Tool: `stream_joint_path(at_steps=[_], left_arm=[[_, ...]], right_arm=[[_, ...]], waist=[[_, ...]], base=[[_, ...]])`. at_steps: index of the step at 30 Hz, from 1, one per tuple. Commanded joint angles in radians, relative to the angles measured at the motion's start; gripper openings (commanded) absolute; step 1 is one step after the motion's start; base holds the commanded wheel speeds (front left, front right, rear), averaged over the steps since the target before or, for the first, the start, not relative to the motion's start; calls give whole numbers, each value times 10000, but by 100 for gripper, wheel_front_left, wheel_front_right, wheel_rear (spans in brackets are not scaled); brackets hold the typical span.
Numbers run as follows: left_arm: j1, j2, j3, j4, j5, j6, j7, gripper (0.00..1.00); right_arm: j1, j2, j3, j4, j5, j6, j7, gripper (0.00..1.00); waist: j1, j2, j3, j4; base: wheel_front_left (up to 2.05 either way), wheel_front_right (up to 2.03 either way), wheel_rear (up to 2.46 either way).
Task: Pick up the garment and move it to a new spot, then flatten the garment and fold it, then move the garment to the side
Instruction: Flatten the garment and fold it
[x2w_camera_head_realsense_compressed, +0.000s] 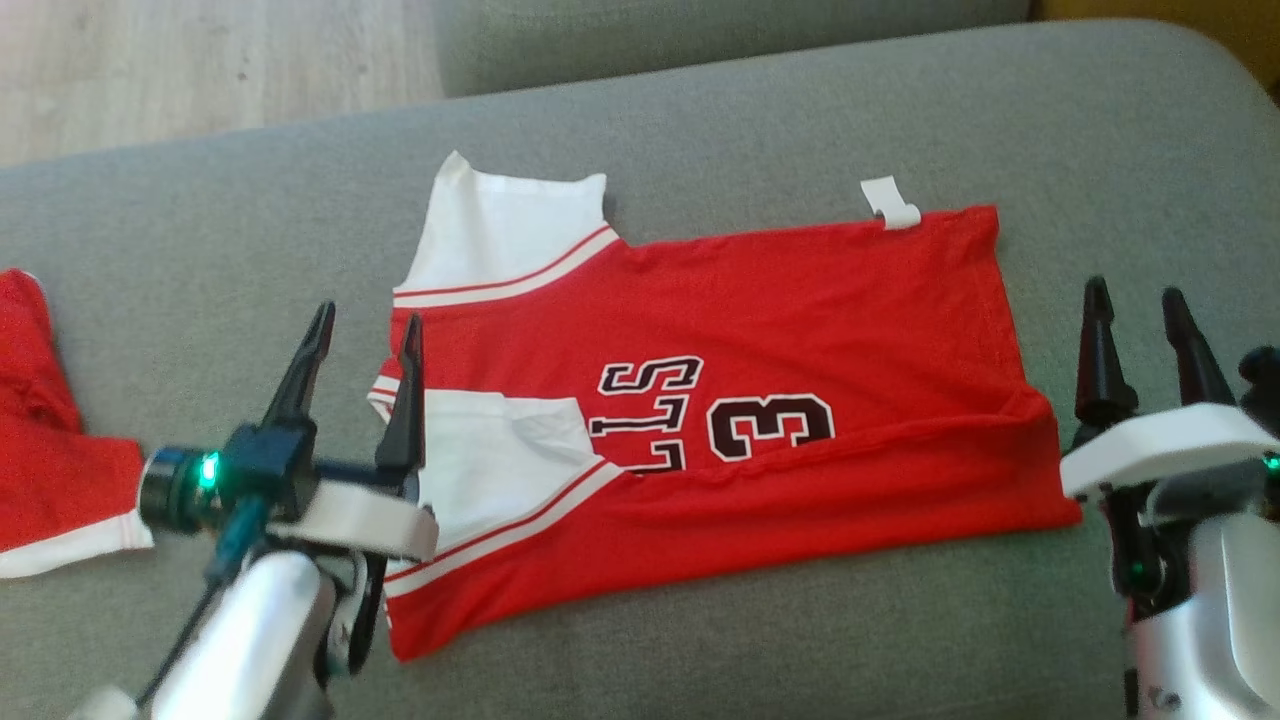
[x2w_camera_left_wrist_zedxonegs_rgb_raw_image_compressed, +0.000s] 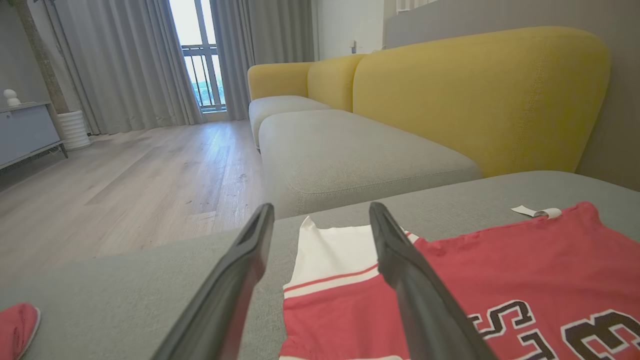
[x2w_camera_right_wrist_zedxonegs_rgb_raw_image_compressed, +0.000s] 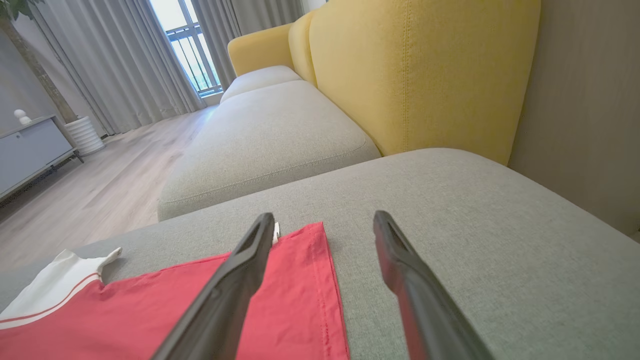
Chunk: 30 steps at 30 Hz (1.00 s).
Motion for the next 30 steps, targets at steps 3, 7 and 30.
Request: stream_joint_path(at_steps=[3,7,30], left_arm=[[-1347,503,307,-41,144,-383,374,100],[-2812,925,-124,543,16,-1707,1515,100],[-8662,3127,-3305,4879,-2549,-3223,5638,100]], right_arm=[[-789,-55,375,-284,-105,67,-174,100],[-1424,-55,579,-283,-216,67,-205,100],[-3648,-55,1973,-12,-27,67,-684,100]], waist=[[-2,0,453,-206],[-2,0,1020,-437],[-2,0,3291,-1953]], base=[[0,0,0],[0,0,0],[0,0,0]])
